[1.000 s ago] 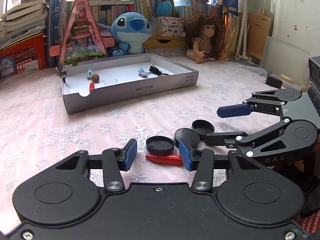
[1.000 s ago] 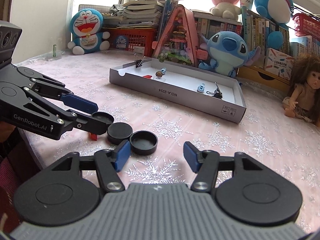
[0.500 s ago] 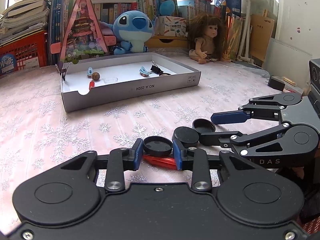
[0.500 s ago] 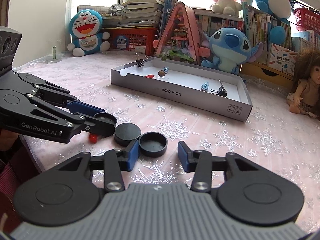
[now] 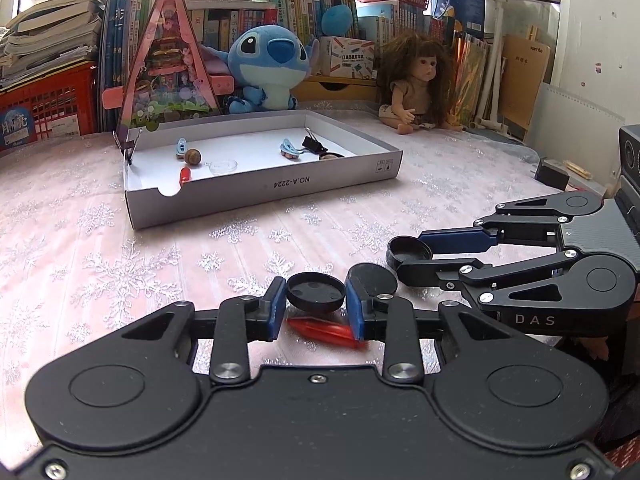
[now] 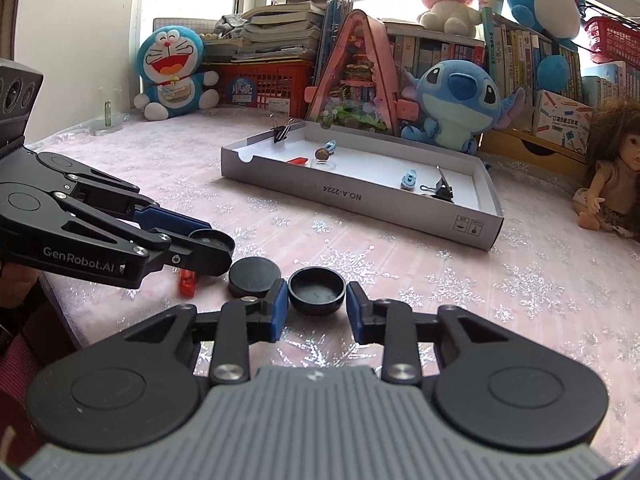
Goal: Organize rigid objects
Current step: 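Grasp a black lid with the left tool while the right tool grasps another black lid, then carry both black lids with both tools over the white tray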
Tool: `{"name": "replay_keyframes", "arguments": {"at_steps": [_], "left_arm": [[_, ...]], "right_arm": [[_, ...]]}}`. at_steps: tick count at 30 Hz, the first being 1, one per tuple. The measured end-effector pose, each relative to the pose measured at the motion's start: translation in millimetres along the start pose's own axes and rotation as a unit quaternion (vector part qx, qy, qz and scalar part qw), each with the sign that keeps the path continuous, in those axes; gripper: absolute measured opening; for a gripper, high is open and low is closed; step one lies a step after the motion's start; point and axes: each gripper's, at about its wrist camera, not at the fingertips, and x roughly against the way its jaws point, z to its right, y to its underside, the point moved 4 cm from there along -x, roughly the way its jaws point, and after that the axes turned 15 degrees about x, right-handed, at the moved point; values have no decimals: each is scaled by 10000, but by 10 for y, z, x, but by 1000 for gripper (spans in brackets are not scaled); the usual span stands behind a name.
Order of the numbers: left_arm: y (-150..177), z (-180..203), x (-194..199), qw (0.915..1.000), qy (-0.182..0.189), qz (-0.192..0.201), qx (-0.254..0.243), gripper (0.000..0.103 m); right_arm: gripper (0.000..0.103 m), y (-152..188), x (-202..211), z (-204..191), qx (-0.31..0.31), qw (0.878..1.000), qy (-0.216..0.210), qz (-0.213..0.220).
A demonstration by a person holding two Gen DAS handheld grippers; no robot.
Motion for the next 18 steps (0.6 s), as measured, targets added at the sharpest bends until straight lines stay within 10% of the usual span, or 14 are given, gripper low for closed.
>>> {"name": "replay_keyframes", "arguments": {"at_steps": [18], "left_arm": [[-565,-110,-85,9987,-223,407,224,30]], "right_arm": [[37,-253,-69,327,-293,9989,343,136]]}}
